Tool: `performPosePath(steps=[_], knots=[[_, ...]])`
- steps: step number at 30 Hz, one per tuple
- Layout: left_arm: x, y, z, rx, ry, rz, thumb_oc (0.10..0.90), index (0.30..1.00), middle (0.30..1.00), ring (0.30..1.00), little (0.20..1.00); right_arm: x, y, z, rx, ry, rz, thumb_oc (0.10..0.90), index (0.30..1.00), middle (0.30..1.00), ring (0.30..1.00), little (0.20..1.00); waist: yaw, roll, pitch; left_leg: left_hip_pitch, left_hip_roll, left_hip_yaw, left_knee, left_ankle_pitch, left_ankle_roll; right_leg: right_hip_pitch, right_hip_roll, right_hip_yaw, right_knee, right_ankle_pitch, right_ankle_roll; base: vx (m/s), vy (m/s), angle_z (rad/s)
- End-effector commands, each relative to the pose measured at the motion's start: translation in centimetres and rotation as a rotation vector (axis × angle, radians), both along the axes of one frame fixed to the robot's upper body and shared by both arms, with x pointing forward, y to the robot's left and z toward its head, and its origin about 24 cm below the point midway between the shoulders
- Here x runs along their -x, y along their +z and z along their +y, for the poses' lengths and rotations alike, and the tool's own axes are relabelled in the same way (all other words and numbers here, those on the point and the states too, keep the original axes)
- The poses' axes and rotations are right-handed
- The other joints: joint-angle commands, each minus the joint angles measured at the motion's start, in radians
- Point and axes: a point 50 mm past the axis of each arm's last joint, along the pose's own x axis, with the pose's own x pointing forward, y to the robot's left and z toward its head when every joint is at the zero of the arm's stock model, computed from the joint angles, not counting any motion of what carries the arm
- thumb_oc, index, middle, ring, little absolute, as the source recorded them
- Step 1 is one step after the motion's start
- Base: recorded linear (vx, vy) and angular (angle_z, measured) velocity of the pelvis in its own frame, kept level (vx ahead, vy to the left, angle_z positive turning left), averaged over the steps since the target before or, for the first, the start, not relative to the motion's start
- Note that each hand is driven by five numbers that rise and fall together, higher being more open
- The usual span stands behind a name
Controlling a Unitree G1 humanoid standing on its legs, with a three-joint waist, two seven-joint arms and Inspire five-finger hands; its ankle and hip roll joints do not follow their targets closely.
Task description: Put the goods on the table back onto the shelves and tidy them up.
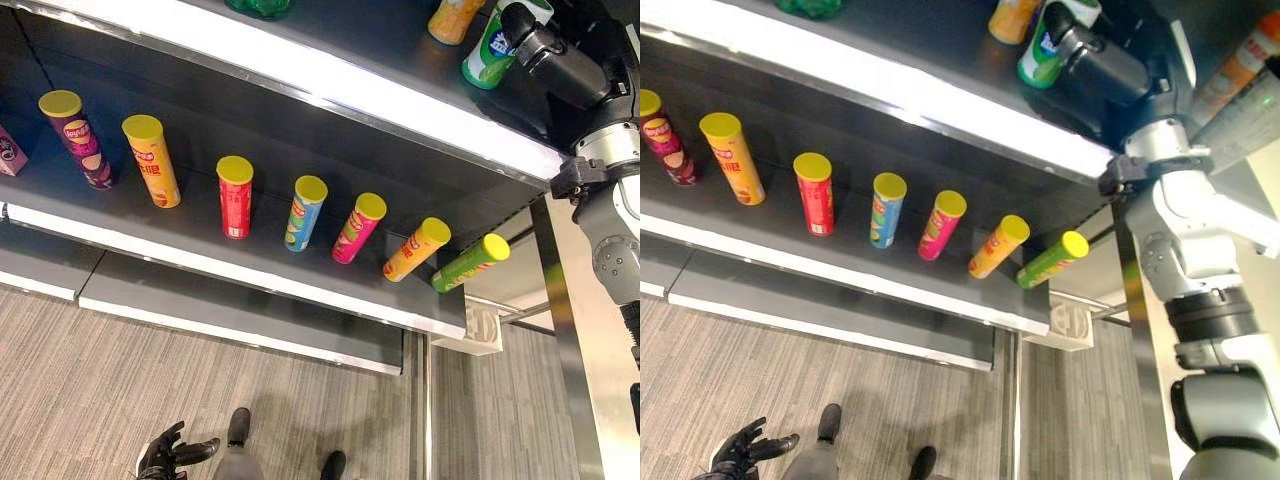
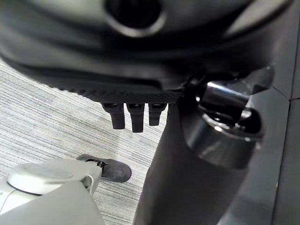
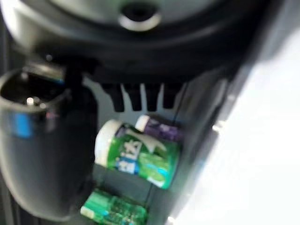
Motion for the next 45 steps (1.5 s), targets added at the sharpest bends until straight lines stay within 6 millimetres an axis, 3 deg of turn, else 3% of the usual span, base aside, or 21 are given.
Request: performPosePath(steps=[1,25,45], knots=[[-0.3,0.9,1.2,-0.048,-0.034,-0.025,0.8,0.9,0.9,0.9,0.9,2.1,4.9,0.4,0.011,0.043,-0.213,0.8,0.9,0.9,0.9,0.9,0.05,-0.004,-0.031,0.077,0.017,0.023,0.003,-0.173,-0.014,-0.033,-0.084,0.009,0.075,0.083,0.084,0.0,0.0,0.0],[-0.3,0.7,1.1,-0.044,-0.035,-0.021,0.8,0.9,0.9,0.9,0.9,3.1,5.6,2.8,0.007,0.212,-0.275,0.8,0.9,0.9,0.9,0.9,0.042,-0.009,-0.027,0.088,0.016,0.03,0.004,-0.179,-0.009,-0.034,-0.085,0.012,0.078,0.088,0.083,0.0,0.001,0.0],[-0.4,0.7,1.2,-0.051,-0.024,-0.014,0.8,0.9,0.9,0.9,0.9,3.3,5.7,3.1,0.019,0.193,-0.291,0.8,0.9,0.9,0.9,0.9,0.029,-0.013,-0.026,0.091,0.015,0.036,0.002,-0.18,-0.007,-0.036,-0.086,0.02,0.08,0.094,0.083,0.0,0.0,0.0]])
